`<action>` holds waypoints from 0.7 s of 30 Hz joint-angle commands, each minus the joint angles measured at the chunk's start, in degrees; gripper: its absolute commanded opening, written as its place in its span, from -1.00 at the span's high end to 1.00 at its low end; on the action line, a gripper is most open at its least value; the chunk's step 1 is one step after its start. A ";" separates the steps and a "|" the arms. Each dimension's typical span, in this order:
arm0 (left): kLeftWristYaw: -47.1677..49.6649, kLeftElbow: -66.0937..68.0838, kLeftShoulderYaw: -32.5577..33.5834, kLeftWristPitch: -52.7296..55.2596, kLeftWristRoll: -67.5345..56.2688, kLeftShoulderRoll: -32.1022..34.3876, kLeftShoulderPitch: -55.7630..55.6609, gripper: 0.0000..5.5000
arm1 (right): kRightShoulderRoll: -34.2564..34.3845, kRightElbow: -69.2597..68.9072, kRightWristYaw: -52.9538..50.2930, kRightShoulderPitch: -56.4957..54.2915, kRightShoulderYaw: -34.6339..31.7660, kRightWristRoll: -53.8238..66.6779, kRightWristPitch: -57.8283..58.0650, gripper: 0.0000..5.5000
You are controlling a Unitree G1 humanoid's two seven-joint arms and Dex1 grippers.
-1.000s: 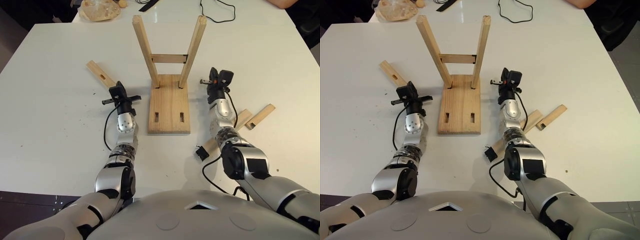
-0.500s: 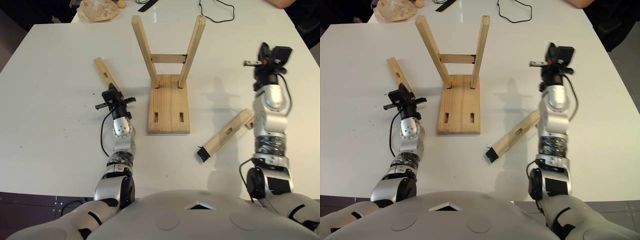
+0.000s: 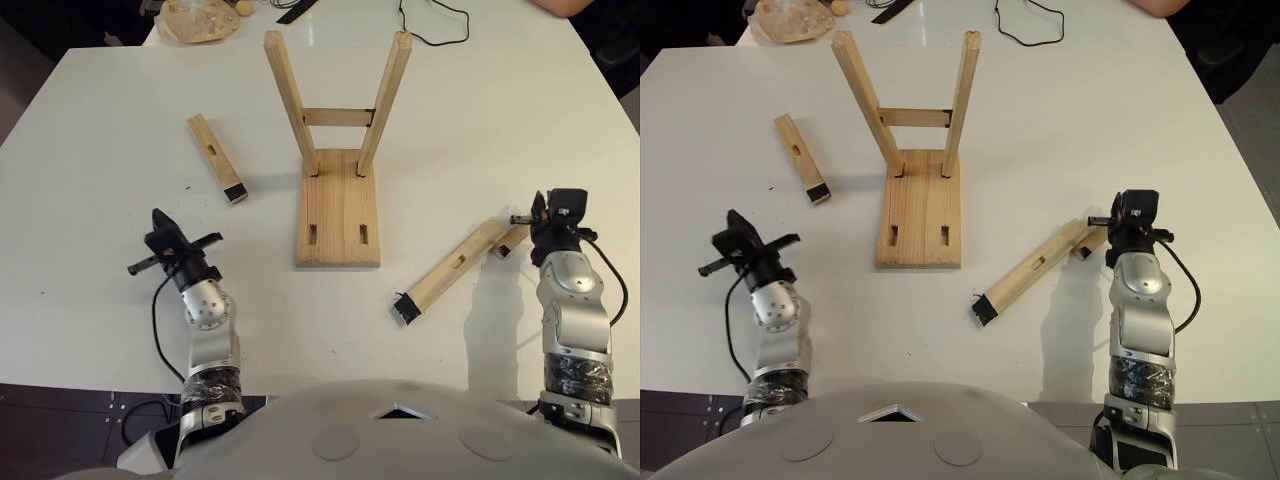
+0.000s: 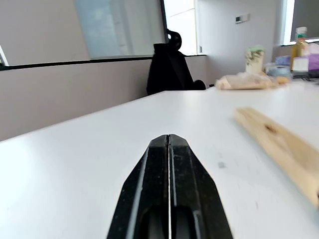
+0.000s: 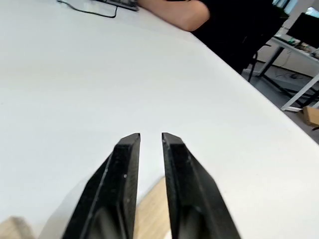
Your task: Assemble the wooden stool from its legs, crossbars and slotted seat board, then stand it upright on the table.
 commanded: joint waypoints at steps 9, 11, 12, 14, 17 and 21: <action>-4.12 -27.33 2.61 23.53 -15.13 -0.11 -5.59 1.00 | -6.28 -7.53 14.76 8.89 -3.31 8.98 1.90 0.12; -5.37 -28.71 1.78 24.37 -15.43 -0.37 -4.18 1.00 | -8.64 -7.36 18.38 10.36 -3.83 9.78 0.94 0.12; -5.98 -29.13 1.41 24.61 -15.43 -0.51 -3.55 1.00 | -9.86 -7.29 20.34 11.33 -3.91 10.12 0.23 0.12; -6.87 -29.54 1.07 24.60 -15.52 -1.04 -2.43 1.00 | -12.85 -6.84 25.00 14.30 -4.31 9.83 -3.42 0.12; -7.71 -29.76 1.42 24.49 -16.32 -1.76 -1.35 1.00 | -16.37 -4.98 30.36 16.86 -5.69 9.18 -9.92 0.12; -8.95 -29.55 1.45 24.18 -16.71 -2.38 -0.12 1.00 | -20.96 0.80 35.97 16.43 -5.69 7.39 -20.59 0.12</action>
